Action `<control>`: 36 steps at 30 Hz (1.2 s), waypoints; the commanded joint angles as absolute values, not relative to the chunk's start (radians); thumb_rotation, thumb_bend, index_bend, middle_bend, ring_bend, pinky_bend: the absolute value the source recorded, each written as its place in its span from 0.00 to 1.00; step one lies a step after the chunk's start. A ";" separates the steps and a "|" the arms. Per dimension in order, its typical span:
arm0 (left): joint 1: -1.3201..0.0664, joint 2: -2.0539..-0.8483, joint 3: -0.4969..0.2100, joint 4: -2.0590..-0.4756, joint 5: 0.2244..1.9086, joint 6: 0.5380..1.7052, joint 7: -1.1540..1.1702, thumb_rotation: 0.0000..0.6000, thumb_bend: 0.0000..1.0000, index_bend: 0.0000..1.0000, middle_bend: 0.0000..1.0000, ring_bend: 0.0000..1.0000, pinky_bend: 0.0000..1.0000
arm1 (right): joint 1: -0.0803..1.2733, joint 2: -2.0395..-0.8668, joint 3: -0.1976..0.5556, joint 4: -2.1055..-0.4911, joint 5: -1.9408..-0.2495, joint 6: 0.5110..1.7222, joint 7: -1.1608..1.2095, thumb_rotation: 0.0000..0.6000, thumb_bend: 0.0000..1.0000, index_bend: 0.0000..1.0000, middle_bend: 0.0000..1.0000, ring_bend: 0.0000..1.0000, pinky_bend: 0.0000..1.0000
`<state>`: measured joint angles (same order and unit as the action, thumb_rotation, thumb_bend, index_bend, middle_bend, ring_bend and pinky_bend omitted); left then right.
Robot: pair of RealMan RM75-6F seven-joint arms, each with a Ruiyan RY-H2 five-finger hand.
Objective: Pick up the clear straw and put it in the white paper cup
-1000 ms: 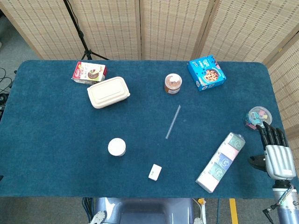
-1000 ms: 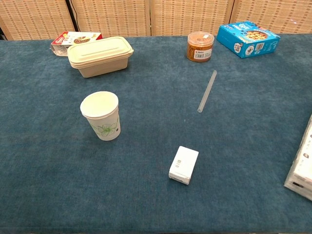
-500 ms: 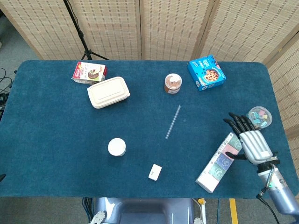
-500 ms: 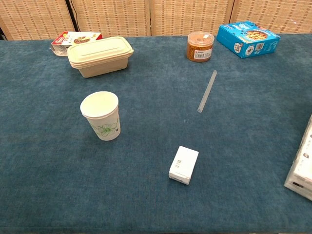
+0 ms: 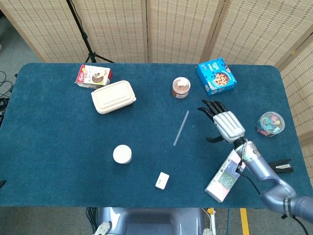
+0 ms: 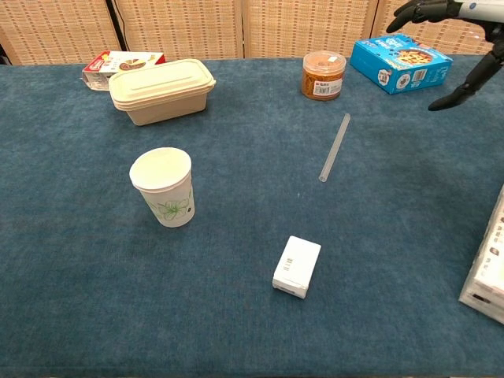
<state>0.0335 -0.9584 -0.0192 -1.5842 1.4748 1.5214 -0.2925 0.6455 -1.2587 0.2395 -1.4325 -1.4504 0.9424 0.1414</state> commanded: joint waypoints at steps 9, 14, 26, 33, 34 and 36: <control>0.024 -0.960 -0.020 -1.595 1.466 1.503 -0.267 1.00 0.00 0.00 0.00 0.00 0.00 | 0.776 -1.459 0.301 -1.232 -1.267 0.836 -0.004 1.00 0.00 0.16 0.00 0.00 0.00; 0.024 -0.959 -0.022 -1.597 1.464 1.504 -0.269 1.00 0.00 0.00 0.00 0.00 0.00 | 0.815 -1.608 0.357 -1.136 -1.113 0.899 -0.174 1.00 0.00 0.09 0.00 0.00 0.00; 0.021 -0.956 -0.024 -1.595 1.454 1.495 -0.276 1.00 0.00 0.00 0.00 0.00 0.00 | 0.946 -1.767 0.430 -0.949 -0.952 0.931 -0.392 1.00 0.00 0.00 0.00 0.00 0.00; 0.016 -0.954 -0.029 -1.594 1.436 1.478 -0.279 1.00 0.00 0.00 0.00 0.00 0.00 | 1.009 -1.867 0.442 -0.781 -0.926 0.908 -0.410 1.00 0.00 0.00 0.00 0.00 0.00; 0.015 -0.954 -0.029 -1.594 1.435 1.476 -0.278 1.00 0.00 0.00 0.00 0.00 0.00 | 1.013 -1.877 0.441 -0.763 -0.926 0.905 -0.405 1.00 0.00 0.00 0.00 0.00 0.00; 0.013 -0.954 -0.031 -1.595 1.429 1.471 -0.276 1.00 0.00 0.00 0.00 0.00 0.00 | 1.016 -1.901 0.427 -0.721 -0.936 0.897 -0.397 1.00 0.00 0.00 0.00 0.00 0.00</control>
